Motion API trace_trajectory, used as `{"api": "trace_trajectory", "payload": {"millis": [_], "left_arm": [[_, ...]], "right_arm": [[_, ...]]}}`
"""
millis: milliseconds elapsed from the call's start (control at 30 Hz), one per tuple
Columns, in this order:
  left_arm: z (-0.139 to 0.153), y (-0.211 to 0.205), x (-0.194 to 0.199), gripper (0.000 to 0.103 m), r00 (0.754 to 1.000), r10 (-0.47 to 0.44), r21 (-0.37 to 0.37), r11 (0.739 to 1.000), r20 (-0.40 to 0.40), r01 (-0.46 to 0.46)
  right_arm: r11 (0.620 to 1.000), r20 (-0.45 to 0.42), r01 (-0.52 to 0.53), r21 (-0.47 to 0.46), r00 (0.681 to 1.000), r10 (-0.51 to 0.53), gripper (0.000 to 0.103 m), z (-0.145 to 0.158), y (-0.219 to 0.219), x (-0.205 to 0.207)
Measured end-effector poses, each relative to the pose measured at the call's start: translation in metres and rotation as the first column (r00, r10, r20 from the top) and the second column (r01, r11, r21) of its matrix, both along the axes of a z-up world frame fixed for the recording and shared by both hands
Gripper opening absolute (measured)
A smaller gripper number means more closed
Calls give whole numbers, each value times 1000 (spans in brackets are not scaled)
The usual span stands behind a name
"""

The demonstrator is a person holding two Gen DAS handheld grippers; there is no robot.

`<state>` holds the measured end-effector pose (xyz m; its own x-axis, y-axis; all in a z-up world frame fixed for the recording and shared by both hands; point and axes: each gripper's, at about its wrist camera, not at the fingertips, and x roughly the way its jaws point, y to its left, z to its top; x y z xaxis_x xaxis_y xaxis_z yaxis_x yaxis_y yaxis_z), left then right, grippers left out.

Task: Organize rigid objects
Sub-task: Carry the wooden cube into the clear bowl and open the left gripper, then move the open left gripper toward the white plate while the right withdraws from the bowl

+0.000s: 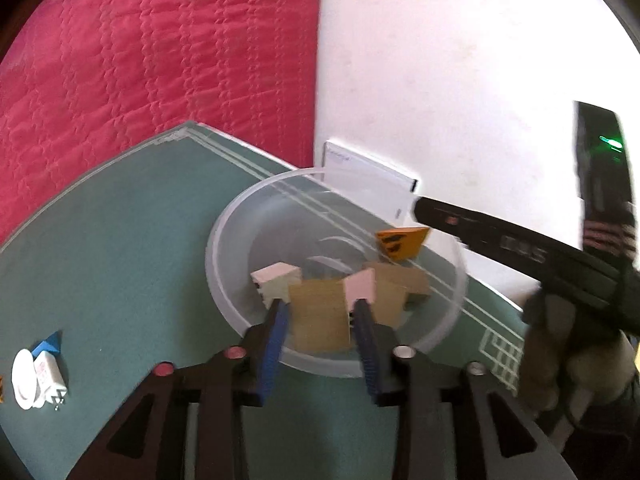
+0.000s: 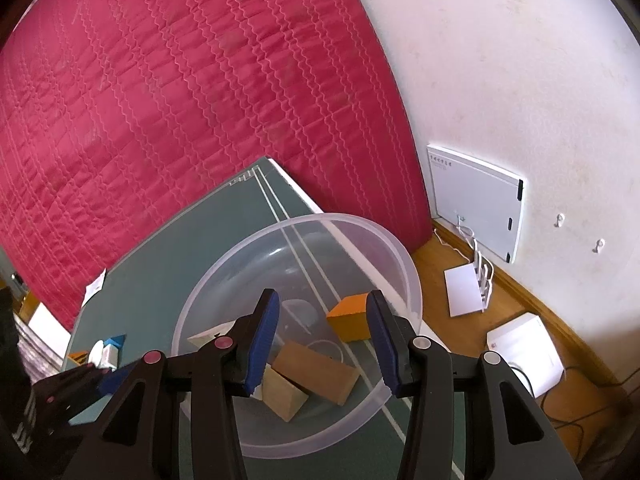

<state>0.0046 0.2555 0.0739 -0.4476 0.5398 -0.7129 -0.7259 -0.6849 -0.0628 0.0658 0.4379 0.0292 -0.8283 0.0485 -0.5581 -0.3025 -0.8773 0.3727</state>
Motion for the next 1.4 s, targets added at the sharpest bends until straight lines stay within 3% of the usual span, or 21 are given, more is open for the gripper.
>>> {"api": "trace_trajectory", "payload": {"millis": [233,500,700,900,1400], "left_arm": [[-5,-18,-9,50,996,89,-15,996,-9,-89],[-8,-27,3,76,991,107,-47,993,-78,-111],[-7,-32,6,87,986,129,-57,989,-109,-136],[-6,-43,5,92,975,176,-68,980,-132,-187],[-8,-68,3,97,948,257,-94,956,-189,-277]], "right_arm": [[1000,7,-3,9,1000,3,47,-2,-4,-2],[999,8,-9,42,1000,9,47,-4,-12,0],[999,13,-11,52,1000,10,47,-6,-14,0],[997,12,-11,71,1000,10,54,-7,-19,0],[988,12,-35,152,999,34,57,-6,-43,1]]}}
